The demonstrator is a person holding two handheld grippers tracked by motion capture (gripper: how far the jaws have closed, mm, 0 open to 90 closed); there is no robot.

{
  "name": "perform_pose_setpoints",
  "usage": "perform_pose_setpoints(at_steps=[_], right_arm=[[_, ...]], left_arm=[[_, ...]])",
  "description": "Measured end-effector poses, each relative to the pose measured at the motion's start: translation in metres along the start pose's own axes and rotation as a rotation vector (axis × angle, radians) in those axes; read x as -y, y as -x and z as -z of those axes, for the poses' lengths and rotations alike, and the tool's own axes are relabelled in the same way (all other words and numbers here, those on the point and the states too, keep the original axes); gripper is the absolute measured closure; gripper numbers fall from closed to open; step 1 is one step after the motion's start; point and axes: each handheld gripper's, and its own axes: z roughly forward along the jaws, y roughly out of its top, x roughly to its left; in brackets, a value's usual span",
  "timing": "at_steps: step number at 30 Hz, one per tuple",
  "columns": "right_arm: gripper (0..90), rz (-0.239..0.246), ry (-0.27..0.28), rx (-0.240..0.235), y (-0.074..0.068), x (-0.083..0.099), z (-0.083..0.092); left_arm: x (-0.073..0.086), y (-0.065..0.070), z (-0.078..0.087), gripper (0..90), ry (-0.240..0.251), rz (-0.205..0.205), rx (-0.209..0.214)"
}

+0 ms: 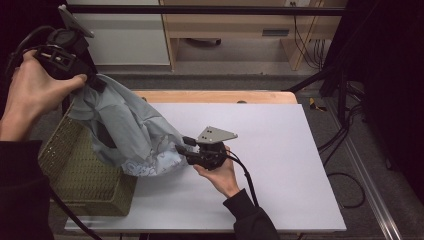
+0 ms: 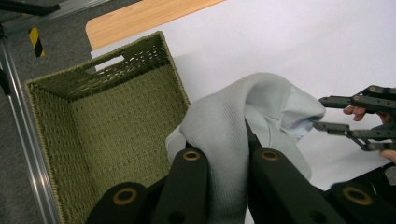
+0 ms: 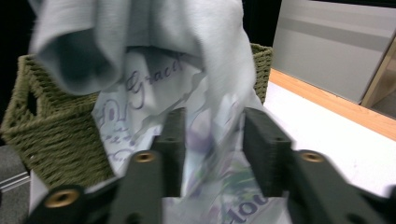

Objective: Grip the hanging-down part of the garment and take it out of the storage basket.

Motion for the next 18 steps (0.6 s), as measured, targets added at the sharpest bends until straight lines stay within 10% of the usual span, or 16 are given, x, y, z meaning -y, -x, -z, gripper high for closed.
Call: perform_pose_setpoints(at_steps=[8, 18], right_arm=[[24.2, -0.050, 0.094, 0.067, 0.014, 0.016, 0.054], [7.6, -0.101, 0.150, 0.246, 0.037, 0.038, 0.121]], left_arm=[[-0.002, 0.002, -0.003, 86.0, -0.006, 0.000, 0.000], [-0.004, 0.007, -0.004, 86.0, -0.004, -0.001, 0.005]])
